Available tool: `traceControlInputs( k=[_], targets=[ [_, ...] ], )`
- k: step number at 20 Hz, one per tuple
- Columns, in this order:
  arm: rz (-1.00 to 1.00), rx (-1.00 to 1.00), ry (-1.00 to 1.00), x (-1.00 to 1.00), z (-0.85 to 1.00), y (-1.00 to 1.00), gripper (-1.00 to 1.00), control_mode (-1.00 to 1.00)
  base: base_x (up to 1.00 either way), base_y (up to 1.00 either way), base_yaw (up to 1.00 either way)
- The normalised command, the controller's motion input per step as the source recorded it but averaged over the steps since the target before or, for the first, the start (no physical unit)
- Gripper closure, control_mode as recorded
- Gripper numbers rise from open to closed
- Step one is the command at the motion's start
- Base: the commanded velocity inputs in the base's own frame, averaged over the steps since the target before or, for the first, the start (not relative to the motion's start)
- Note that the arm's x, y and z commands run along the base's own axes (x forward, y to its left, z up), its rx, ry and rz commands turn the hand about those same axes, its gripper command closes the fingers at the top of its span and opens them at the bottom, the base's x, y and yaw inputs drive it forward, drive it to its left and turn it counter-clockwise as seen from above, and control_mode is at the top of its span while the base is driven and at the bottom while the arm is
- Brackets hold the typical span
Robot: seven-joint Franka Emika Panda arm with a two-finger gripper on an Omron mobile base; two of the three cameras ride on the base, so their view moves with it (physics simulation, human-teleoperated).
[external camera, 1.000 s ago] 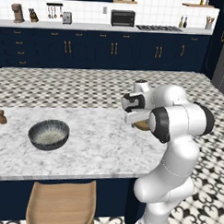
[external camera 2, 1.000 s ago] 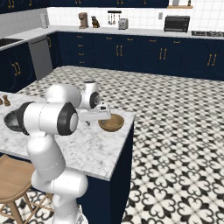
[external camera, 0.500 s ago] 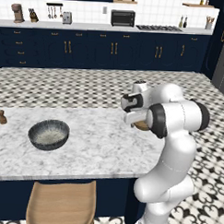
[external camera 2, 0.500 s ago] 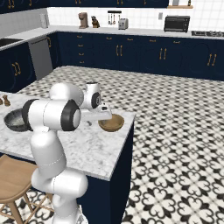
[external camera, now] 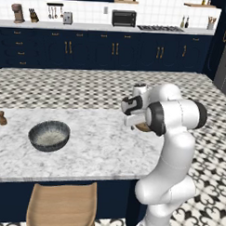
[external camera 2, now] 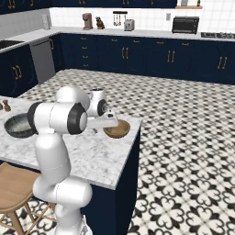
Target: Pick up the bowls on the counter and stack them on top of one another in the open cabinet. Place the smaller bowl on top of the larger bowl.
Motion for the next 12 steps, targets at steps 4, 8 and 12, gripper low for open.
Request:
traceControlInputs(
  k=[4, 8, 12],
  targets=[
    [0.0, 0.0, 0.0, 0.26, -0.03, -0.11, -1.0, -1.0, 0.0, 0.0, 0.0],
    [0.0, 0.0, 0.0, 0.14, -0.27, -0.04, -1.0, -1.0, 0.0, 0.0, 0.0],
    [0.0, 0.0, 0.0, 0.05, -0.28, 0.0, -1.0, -1.0, 0.0, 0.0, 0.0]
  ],
)
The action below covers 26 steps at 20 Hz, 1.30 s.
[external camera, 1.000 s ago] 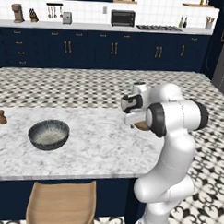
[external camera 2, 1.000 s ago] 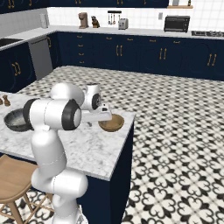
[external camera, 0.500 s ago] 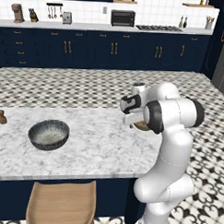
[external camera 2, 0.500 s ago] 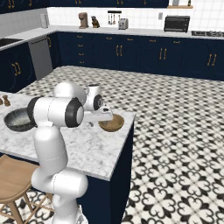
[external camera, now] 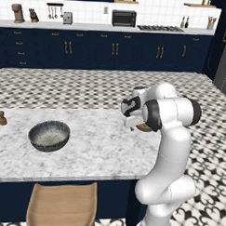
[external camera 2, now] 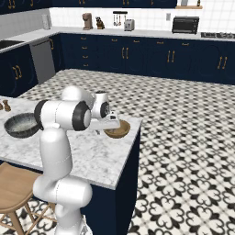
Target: Pick up the bowls on the counter and stack them on top of one another in the open cabinet. Place the smaller bowl on top of the larger bowl.
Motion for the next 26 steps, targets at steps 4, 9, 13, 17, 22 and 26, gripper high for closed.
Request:
traceControlInputs(
  k=[4, 9, 13, 17, 22, 26],
  targets=[
    [0.0, 0.0, 0.0, 0.0, 0.0, 0.0, 1.0, -1.0, 0.0, 0.0, 0.0],
    [0.0, 0.0, 0.0, 0.0, 0.0, 0.0, 1.0, -1.0, 0.0, 0.0, 0.0],
    [0.0, 0.0, -0.04, 0.0, 0.0, 0.0, 1.0, -1.0, 0.0, 0.0, 0.0],
    [0.0, 0.0, -0.23, -0.26, 0.37, 0.19, 1.0, -1.0, 0.0, 0.0, 0.0],
    [0.12, 0.0, -0.23, -0.51, 0.74, 0.8, 1.0, -1.0, 0.0, 0.0, 0.0],
    [0.36, -0.02, -0.01, -0.82, 0.68, 1.0, 1.0, -1.0, 0.0, 0.0, 0.0]
  ],
)
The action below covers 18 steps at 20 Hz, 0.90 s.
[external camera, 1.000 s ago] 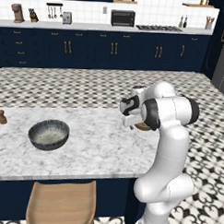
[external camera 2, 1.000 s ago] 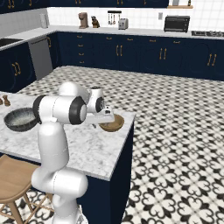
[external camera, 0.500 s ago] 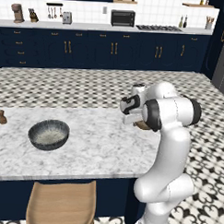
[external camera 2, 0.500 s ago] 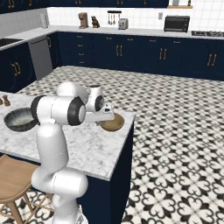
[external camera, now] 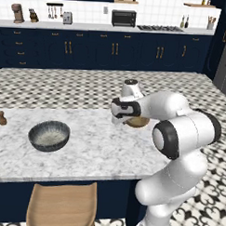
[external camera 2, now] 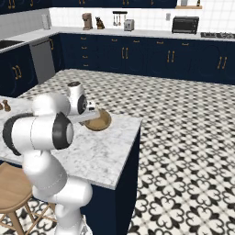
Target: Pick up the bowls on the counter and stack them on top of one another in the open cabinet. Place the smaller bowl on top of the larger bowl.
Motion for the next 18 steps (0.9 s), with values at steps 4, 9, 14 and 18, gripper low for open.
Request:
traceControlInputs(
  k=[4, 9, 14, 18],
  targets=[
    [0.5, 0.0, 0.01, -0.6, 0.69, 1.0, 1.0, -1.0, 0.0, 0.0, 0.0],
    [0.7, 0.0, 0.03, -0.06, 0.43, 0.95, 1.0, -1.0, 0.0, 0.0, 0.0],
    [0.83, -0.03, 0.11, -0.01, 0.3, 0.86, 1.0, -1.0, 0.0, 0.0, 0.0],
    [0.49, -0.18, 0.14, -0.03, 0.46, 0.99, 1.0, -1.0, 0.0, 0.0, 0.0]
  ],
)
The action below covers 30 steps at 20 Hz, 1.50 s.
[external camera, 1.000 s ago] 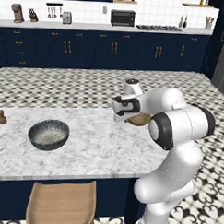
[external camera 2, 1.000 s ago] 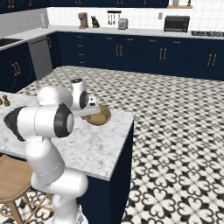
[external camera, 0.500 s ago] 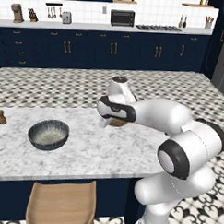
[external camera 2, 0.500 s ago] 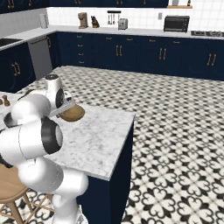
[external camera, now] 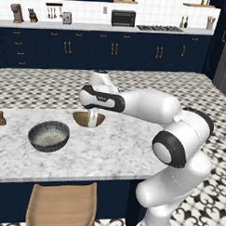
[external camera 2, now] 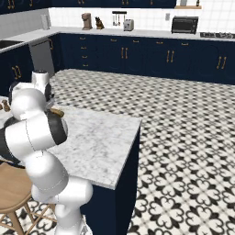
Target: Pick up the bowls on the counter and stack them on top of one another in the open cabinet. Place the smaller bowl on top of the larger bowl.
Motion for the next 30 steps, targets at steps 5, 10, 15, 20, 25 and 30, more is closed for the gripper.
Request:
traceControlInputs(
  k=[5, 10, 15, 20, 25, 30],
  targets=[
    [0.07, -0.04, 0.02, -0.01, 0.05, 0.69, 1.0, -1.0, 0.0, 0.0, 0.0],
    [0.0, 0.0, 0.0, 0.0, -0.03, 0.79, 1.0, -1.0, 0.0, 0.0, 0.0],
    [0.0, 0.0, 0.0, 0.09, -0.4, 0.97, 1.0, -1.0, 0.0, 0.0, 0.0],
    [0.0, -0.07, 0.03, 0.16, -0.18, 0.4, 1.0, -1.0, 0.0, 0.0, 0.0],
    [0.0, -0.03, 0.01, 0.2, -0.32, 0.23, 1.0, -1.0, 0.0, 0.0, 0.0],
    [0.0, 0.0, 0.0, 0.18, -0.63, 0.22, 1.0, -1.0, 0.0, 0.0, 0.0]
  ],
)
